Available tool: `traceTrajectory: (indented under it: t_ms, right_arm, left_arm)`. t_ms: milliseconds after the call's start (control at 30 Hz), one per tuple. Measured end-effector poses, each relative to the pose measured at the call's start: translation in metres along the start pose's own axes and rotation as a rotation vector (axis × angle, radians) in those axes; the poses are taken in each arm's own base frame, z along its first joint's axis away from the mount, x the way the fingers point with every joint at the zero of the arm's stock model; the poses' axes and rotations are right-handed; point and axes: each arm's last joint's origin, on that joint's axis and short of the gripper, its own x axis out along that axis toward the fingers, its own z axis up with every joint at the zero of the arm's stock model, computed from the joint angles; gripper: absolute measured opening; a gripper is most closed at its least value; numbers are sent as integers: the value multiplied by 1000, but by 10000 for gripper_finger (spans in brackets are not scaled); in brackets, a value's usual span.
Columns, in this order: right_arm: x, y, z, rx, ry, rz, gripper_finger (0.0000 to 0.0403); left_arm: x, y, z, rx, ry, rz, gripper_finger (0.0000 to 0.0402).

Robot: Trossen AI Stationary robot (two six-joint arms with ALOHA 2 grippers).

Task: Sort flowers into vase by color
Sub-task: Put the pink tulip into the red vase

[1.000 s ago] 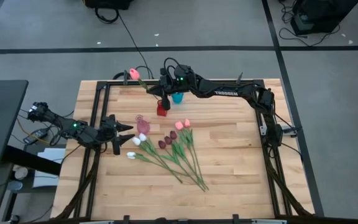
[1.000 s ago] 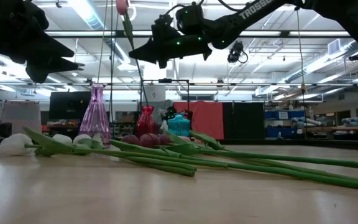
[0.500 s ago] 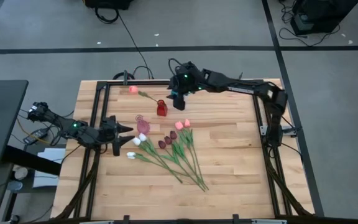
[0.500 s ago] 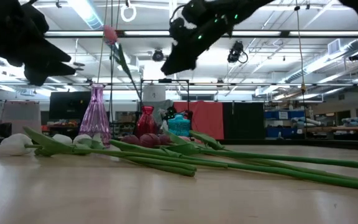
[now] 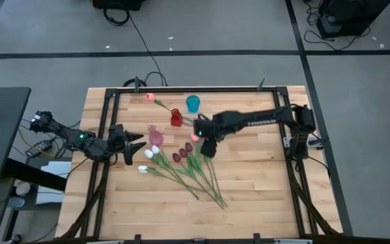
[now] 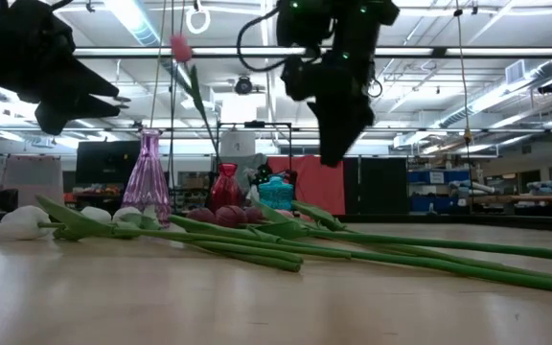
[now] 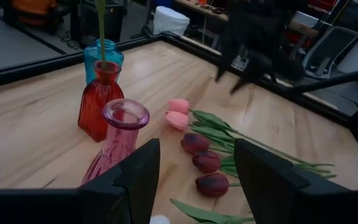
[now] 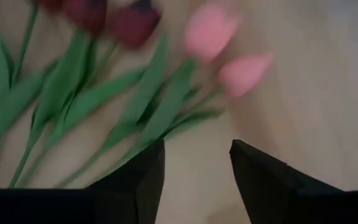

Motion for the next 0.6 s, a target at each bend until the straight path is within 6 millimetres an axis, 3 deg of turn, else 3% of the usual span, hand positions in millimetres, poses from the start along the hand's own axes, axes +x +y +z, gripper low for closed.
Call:
traceTrajectory:
  t_ms: [267, 600]
  right_arm:
    - [36, 8, -25, 142, 40, 53, 155]
    - [35, 40, -44, 215, 19, 15, 148]
  left_arm:
    - [0, 0, 0, -3, -3, 3, 211]
    - [0, 0, 0, -3, -3, 3, 211]
